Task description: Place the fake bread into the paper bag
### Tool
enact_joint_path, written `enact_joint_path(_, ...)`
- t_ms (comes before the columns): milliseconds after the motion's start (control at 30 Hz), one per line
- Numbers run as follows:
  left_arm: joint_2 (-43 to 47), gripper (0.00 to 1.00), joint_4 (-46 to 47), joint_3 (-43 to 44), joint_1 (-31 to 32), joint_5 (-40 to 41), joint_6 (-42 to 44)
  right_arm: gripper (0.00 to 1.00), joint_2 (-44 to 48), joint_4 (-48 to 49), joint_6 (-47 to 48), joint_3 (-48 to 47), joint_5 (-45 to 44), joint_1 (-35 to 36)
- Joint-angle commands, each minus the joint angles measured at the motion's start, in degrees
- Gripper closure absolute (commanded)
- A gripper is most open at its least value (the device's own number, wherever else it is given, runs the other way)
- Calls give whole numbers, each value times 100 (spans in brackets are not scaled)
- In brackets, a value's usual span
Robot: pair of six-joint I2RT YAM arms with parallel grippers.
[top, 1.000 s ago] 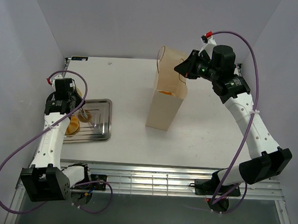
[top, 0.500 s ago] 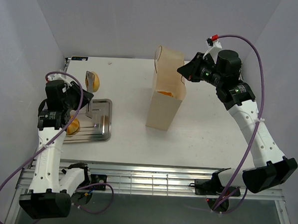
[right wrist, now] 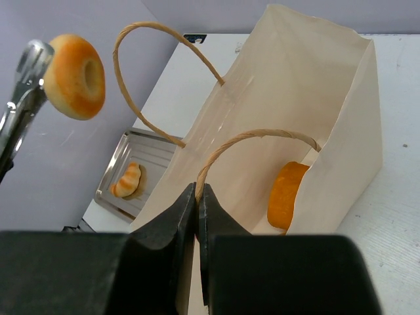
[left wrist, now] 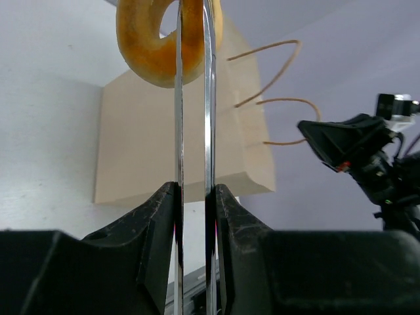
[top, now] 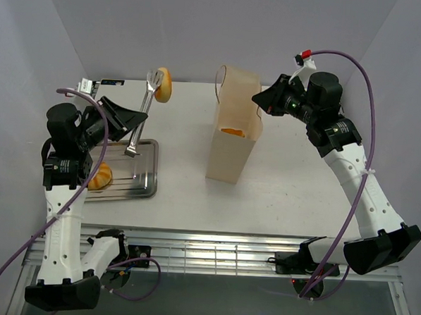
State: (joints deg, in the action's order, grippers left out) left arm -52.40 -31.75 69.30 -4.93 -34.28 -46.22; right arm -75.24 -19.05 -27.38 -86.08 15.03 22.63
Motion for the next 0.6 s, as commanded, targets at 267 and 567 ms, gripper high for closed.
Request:
enact_joint_path(267,-200,87,2049,602,1308,-1019,-1012,92,133,296,-110,-110,-52,22)
enact_joint_path(567,-350,87,2839,436,2329,-1010,-1197,92,203,288,-128,-146,-87,22)
